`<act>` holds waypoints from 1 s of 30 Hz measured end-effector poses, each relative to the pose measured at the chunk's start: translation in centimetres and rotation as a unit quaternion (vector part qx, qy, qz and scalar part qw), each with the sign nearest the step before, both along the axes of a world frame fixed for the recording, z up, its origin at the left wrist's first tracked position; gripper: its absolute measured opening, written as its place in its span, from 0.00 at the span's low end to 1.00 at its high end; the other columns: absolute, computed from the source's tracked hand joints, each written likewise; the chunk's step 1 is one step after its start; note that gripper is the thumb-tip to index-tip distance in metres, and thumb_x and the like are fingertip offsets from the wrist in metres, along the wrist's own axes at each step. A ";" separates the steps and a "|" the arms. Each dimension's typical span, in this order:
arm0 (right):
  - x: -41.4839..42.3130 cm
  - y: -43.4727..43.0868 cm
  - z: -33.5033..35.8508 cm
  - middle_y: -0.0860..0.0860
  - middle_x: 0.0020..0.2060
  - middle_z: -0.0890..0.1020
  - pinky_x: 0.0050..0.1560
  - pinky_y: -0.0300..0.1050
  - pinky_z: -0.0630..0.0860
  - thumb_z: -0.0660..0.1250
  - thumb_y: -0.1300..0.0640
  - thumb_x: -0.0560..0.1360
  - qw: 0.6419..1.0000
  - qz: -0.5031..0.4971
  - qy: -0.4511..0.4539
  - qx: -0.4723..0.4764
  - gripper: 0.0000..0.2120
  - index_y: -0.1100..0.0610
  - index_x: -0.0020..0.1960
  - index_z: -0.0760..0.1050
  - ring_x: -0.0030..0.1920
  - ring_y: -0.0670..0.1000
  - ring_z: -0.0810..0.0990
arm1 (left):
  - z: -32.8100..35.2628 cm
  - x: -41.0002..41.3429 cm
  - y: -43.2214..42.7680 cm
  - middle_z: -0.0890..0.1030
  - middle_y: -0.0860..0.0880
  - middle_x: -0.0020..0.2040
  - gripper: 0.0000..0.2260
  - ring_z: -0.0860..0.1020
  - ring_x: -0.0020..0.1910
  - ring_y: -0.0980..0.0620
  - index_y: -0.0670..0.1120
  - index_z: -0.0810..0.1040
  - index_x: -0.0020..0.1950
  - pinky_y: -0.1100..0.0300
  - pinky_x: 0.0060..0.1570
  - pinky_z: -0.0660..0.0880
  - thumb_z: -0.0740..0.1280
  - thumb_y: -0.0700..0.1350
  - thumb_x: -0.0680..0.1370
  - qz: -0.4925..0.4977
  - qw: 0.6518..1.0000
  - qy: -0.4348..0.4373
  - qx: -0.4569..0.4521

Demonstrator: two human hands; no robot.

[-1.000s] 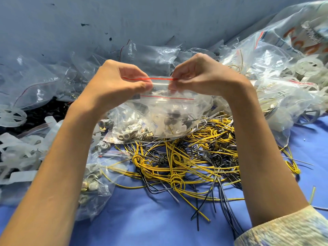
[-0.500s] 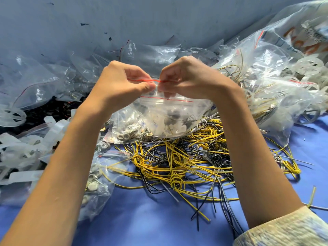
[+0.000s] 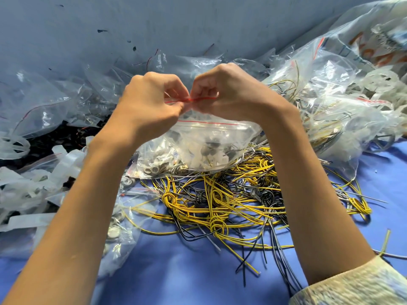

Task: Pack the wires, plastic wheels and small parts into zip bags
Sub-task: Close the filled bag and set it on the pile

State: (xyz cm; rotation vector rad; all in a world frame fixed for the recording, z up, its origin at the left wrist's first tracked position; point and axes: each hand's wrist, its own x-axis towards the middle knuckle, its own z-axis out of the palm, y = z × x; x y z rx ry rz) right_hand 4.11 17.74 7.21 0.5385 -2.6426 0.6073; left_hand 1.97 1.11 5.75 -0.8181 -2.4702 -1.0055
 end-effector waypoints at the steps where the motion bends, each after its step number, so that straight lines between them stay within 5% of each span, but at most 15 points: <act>1: 0.0 -0.1 0.0 0.55 0.34 0.81 0.37 0.39 0.70 0.70 0.60 0.71 1.000 0.000 0.004 0.005 0.04 0.59 0.44 0.83 0.35 0.50 0.72 | 0.0 0.1 0.1 0.83 0.49 0.43 0.08 0.81 0.46 0.50 0.56 0.78 0.41 0.56 0.52 0.77 0.71 0.42 0.73 0.009 1.000 0.009 -0.013; 6: 0.2 -0.1 0.2 0.48 0.26 0.73 0.32 0.30 0.63 0.70 0.64 0.70 0.999 0.006 0.032 0.025 0.01 0.61 0.40 0.81 0.32 0.46 0.66 | -0.3 0.5 0.8 0.82 0.49 0.46 0.09 0.79 0.49 0.44 0.51 0.83 0.46 0.50 0.52 0.76 0.69 0.39 0.71 0.054 0.996 0.064 -0.035; 13: 0.1 1.1 0.4 0.41 0.28 0.77 0.34 0.29 0.68 0.72 0.59 0.70 1.000 -0.021 -0.008 -0.005 0.03 0.55 0.44 0.84 0.28 0.39 0.71 | -0.3 0.6 0.9 0.79 0.54 0.43 0.06 0.79 0.48 0.46 0.54 0.81 0.44 0.57 0.48 0.74 0.70 0.42 0.72 0.102 0.991 0.075 -0.032; 20: 0.0 1.2 0.2 0.41 0.28 0.76 0.32 0.28 0.66 0.73 0.61 0.70 0.999 -0.045 -0.027 0.003 0.04 0.55 0.45 0.83 0.28 0.39 0.71 | -0.7 0.8 1.7 0.81 0.51 0.50 0.05 0.78 0.52 0.45 0.53 0.82 0.49 0.53 0.49 0.75 0.70 0.47 0.74 0.080 0.989 0.104 -0.064; 30: 0.2 0.6 0.4 0.44 0.26 0.73 0.27 0.31 0.66 0.71 0.63 0.71 0.999 -0.028 -0.012 -0.010 0.03 0.57 0.43 0.81 0.25 0.39 0.71 | -0.6 1.0 1.5 0.83 0.50 0.44 0.10 0.80 0.46 0.45 0.51 0.83 0.44 0.56 0.44 0.74 0.68 0.38 0.69 0.102 0.987 0.126 -0.007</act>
